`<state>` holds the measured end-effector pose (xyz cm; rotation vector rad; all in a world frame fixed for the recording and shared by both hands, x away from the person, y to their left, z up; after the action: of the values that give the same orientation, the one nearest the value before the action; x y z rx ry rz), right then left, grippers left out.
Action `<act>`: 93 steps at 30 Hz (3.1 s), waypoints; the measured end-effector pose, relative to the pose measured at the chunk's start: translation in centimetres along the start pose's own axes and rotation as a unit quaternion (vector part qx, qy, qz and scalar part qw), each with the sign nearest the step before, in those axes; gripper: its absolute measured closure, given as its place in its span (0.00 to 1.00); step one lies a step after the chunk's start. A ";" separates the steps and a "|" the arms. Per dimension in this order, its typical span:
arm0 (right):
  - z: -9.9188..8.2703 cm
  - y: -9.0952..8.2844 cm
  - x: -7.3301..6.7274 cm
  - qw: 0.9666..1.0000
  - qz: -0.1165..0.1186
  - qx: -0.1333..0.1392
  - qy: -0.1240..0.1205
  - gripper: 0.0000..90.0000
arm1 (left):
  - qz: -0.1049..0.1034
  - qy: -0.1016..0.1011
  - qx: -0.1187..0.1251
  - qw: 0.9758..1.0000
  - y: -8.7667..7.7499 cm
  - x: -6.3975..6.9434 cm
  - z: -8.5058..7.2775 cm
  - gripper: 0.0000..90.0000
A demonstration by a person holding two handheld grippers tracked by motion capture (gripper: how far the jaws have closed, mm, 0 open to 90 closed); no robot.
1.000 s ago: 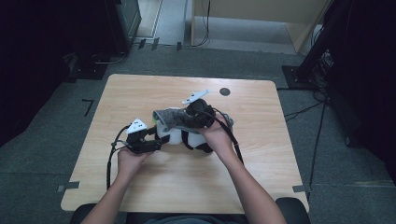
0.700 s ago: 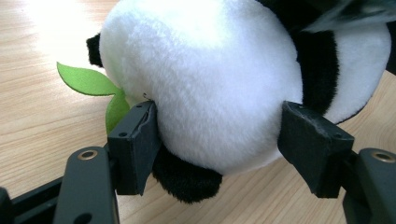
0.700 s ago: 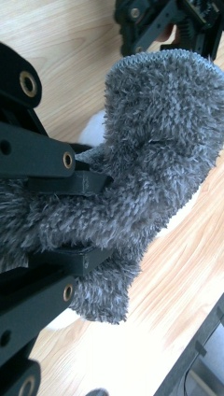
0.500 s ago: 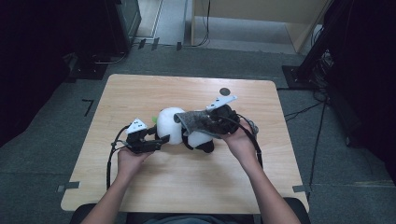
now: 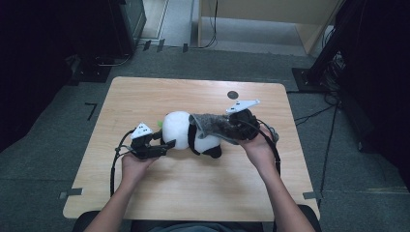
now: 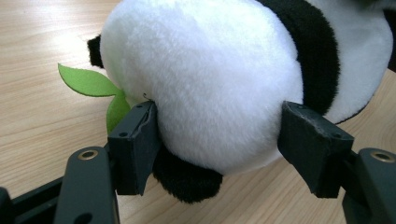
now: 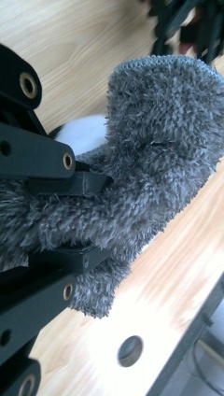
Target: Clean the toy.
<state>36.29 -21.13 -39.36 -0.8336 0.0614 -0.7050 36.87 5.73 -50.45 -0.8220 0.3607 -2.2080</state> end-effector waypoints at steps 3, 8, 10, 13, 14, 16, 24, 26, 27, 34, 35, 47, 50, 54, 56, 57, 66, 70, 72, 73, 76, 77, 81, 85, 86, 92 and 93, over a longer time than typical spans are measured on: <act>1.7 0.8 -0.6 1.000 0.008 0.010 -0.013 0.80 | 0.000 -0.001 0.000 1.000 0.0 0.0 0.0 0.34; 4.3 3.4 -1.6 0.999 0.026 0.014 -0.022 0.80 | 0.000 -0.001 0.000 1.000 0.0 0.0 0.0 0.34; 5.2 4.4 -2.0 0.999 0.032 0.016 -0.024 0.80 | -0.001 -0.001 0.002 1.000 0.0 0.0 0.0 0.34; 6.5 5.5 -2.5 0.999 0.039 0.016 -0.027 0.80 | -0.001 0.000 0.003 1.000 0.0 0.0 0.0 0.34; 6.9 5.9 -2.7 0.999 0.043 0.018 -0.026 0.80 | -0.001 0.000 0.003 1.000 0.0 0.0 0.0 0.34; 7.6 6.7 -3.0 0.998 0.049 0.016 -0.028 0.81 | -0.001 0.000 0.004 1.000 0.0 0.0 0.0 0.34; 8.4 9.7 -4.1 0.998 0.057 -0.007 -0.041 0.80 | -0.001 0.002 0.004 1.000 0.0 0.1 0.0 0.34; 8.2 10.1 -4.4 0.997 0.057 -0.012 -0.044 0.80 | 0.000 0.002 0.004 1.000 0.0 0.1 0.0 0.34; 8.0 10.2 -4.4 0.997 0.059 -0.014 -0.044 0.80 | 0.000 0.002 0.003 1.000 0.0 0.1 0.0 0.34; 6.9 9.1 -4.1 0.997 0.053 -0.017 -0.046 0.80 | -0.001 0.004 0.003 1.000 0.0 0.1 0.0 0.34; 6.6 8.8 -3.9 0.998 0.050 -0.018 -0.046 0.80 | -0.001 0.003 0.005 1.000 0.0 0.1 0.0 0.34; 2.0 3.5 -1.3 0.999 0.019 -0.009 -0.025 0.79 | -0.010 -0.003 -0.004 1.000 0.0 -0.1 0.1 0.34; 0.6 2.4 -0.5 1.000 0.010 -0.011 -0.017 0.79 | -0.011 -0.003 -0.006 1.000 0.0 -0.2 0.1 0.34; -1.4 1.4 0.3 1.000 0.004 -0.016 -0.004 0.80 | -0.011 -0.001 -0.002 1.000 0.0 -0.1 0.1 0.34; -2.4 1.0 0.7 1.000 0.001 -0.017 0.007 0.80 | -0.011 0.001 -0.001 1.000 0.1 -0.1 0.1 0.34; -2.9 0.8 1.0 1.000 -0.001 -0.018 0.009 0.80 | -0.011 0.001 -0.002 1.000 0.1 -0.1 0.1 0.34; -5.2 -0.4 2.6 0.999 -0.016 -0.025 0.029 0.80 | -0.007 0.005 -0.005 1.000 0.2 0.0 0.0 0.33; -5.6 -1.2 4.1 0.998 -0.042 -0.018 0.038 0.80 | -0.005 0.009 -0.004 1.000 0.2 -0.1 0.0 0.33; -5.7 -1.1 4.5 0.998 -0.039 -0.016 0.041 0.79 | -0.004 0.009 -0.003 1.000 0.3 0.0 0.1 0.33; -5.8 -0.9 4.6 0.998 -0.038 -0.015 0.042 0.79 | -0.004 0.011 -0.004 1.000 0.4 0.0 0.1 0.33; -5.5 0.3 4.4 0.999 -0.022 -0.010 0.045 0.79 | -0.002 0.015 -0.009 1.000 0.4 -0.1 0.1 0.33; -5.3 0.6 4.3 0.999 -0.019 -0.007 0.044 0.79 | -0.002 0.015 -0.009 1.000 0.4 -0.1 0.1 0.33; -5.0 2.7 3.3 0.999 -0.002 -0.014 0.031 0.79 | 0.001 0.015 -0.015 1.000 0.5 -0.2 0.1 0.34; -5.4 4.3 2.6 0.999 0.001 -0.030 0.018 0.78 | 0.004 0.016 -0.015 1.000 0.6 -0.2 0.1 0.36; -5.5 4.5 2.4 0.999 -0.002 -0.029 0.018 0.78 | 0.004 0.015 -0.014 1.000 0.6 -0.2 0.1 0.36; -6.8 5.2 2.3 0.999 0.009 -0.005 0.036 0.78 | 0.005 0.013 -0.014 1.000 0.7 -0.2 0.0 0.36; -7.1 5.3 2.2 0.999 0.010 -0.010 0.039 0.78 | 0.006 0.013 -0.013 1.000 0.7 -0.1 0.0 0.36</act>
<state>38.66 -24.63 -47.49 -0.8230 0.1471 -0.7186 37.34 5.36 -50.83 -0.8043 0.4070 -2.2091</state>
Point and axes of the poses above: each handheld gripper's, and its own axes: y roughly forward along the jaws, z roughly out of its top, x roughly to its right, the point moved 5 cm from there along y, roughly forward along the jaws, and after that the axes turned 15 degrees about -y, right-handed, at the moved point
